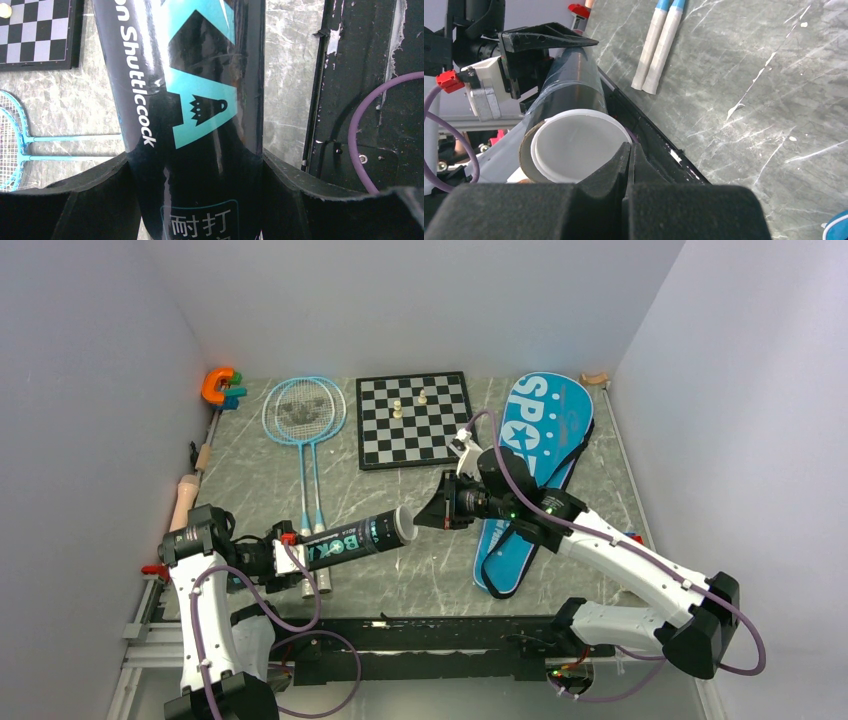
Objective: Pack up the badminton gear
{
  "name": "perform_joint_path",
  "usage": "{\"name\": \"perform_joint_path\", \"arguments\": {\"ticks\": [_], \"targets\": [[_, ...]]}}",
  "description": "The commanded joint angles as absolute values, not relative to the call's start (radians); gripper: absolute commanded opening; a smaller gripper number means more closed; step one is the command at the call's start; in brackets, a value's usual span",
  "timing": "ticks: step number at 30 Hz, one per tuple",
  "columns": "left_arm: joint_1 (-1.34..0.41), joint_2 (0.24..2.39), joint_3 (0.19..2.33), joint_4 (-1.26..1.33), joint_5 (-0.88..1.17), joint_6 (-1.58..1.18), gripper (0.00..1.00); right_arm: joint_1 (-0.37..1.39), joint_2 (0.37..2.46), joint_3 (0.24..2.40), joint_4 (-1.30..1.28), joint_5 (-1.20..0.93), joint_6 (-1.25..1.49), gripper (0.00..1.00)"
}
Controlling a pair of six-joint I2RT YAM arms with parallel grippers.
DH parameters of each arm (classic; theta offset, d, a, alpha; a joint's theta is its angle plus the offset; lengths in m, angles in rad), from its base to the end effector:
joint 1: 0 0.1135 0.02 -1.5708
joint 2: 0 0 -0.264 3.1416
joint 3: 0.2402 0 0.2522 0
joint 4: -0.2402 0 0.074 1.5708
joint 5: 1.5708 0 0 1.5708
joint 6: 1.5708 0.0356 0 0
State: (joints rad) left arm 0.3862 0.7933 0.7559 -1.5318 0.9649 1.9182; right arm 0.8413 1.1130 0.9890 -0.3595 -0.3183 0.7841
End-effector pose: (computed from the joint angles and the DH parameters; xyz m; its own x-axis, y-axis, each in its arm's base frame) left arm 0.0870 0.0038 0.2582 0.1148 0.6247 -0.7723 0.9436 0.1744 0.2814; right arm 0.1578 0.1933 0.3294 -0.8498 0.0558 -0.5241 -0.4133 0.5467 0.7283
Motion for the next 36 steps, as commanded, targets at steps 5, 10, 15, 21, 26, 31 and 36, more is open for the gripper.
{"name": "perform_joint_path", "arguments": {"ticks": [5,10,15,21,26,31,36], "targets": [[0.385,0.788,0.787,-1.538,1.026,1.922,0.06,0.847,1.100,1.060,-0.373,-0.309,0.770,0.00],[0.385,0.788,0.788,-1.522,1.028,1.899,0.07,0.866,1.103,1.071,-0.390,-0.296,0.764,0.00],[0.384,0.794,0.790,-1.519,1.026,1.887,0.09,0.874,1.087,1.035,-0.400,-0.283,0.765,0.00],[0.384,0.796,0.789,-1.528,1.033,1.902,0.10,0.873,1.076,1.033,-0.401,-0.279,0.768,0.00],[0.384,0.793,0.793,-1.542,1.031,1.911,0.10,0.873,1.087,1.049,-0.385,-0.285,0.774,0.00],[0.383,0.789,0.790,-1.545,1.034,1.915,0.09,0.884,1.106,1.056,-0.351,-0.300,0.787,0.00],[0.383,0.790,0.787,-1.539,1.026,1.911,0.09,0.903,1.120,1.063,-0.354,-0.288,0.786,0.00]]}}
